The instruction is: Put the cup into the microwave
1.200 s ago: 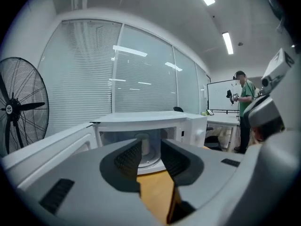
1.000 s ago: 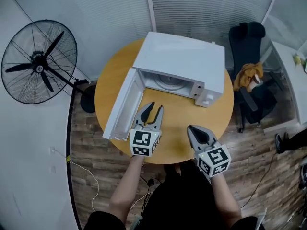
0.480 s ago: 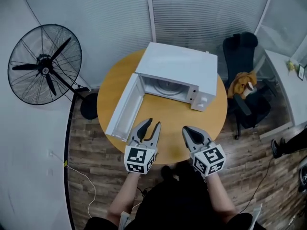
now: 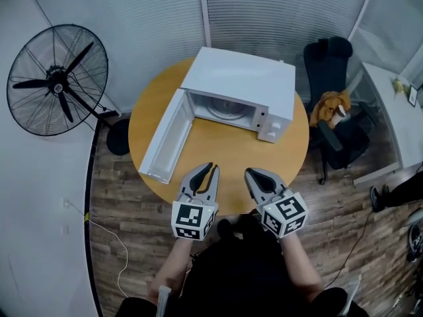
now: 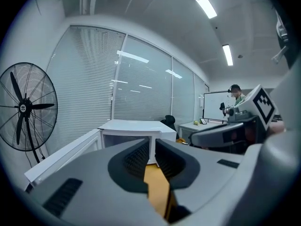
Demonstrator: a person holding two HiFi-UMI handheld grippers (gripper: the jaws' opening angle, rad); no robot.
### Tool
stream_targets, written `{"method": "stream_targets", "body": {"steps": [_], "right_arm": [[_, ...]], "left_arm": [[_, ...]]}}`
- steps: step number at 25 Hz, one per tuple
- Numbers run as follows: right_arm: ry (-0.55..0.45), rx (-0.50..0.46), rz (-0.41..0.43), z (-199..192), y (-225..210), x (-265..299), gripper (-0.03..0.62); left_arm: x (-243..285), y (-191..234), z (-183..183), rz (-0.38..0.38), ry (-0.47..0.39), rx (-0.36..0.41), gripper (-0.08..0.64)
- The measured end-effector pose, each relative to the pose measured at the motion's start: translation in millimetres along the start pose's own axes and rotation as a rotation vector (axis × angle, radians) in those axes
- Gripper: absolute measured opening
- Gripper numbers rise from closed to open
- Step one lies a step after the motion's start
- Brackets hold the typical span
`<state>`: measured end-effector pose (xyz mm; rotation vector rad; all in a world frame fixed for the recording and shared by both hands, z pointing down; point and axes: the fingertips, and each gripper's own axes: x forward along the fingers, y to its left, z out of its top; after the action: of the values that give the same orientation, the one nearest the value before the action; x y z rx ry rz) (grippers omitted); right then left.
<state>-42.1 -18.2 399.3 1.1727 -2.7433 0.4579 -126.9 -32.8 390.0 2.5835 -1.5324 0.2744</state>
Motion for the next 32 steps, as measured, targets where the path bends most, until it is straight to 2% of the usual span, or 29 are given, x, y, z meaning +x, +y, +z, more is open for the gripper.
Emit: {"method": "stream_targets", "body": {"steps": [9,21,32], "right_arm": [[0.010,-0.015,0.008,1.1,-3.6,-3.3,0.009],[0.012,-0.027,-0.030,1.1,-18.4,-10.4,0.008],[0.020,-0.031,-0.031,-1.6,-21.3,-14.4,0.009]], "left_arm": [[2.8,-3.8,-1.5,0.012,0.019,-0.002,-0.005],[15.7,-14.6,-7.0,-0.012,0.037,-0.002,-0.005],[20.7,-19.3,-5.4,-0.022,0.037,0.004,-0.005]]}}
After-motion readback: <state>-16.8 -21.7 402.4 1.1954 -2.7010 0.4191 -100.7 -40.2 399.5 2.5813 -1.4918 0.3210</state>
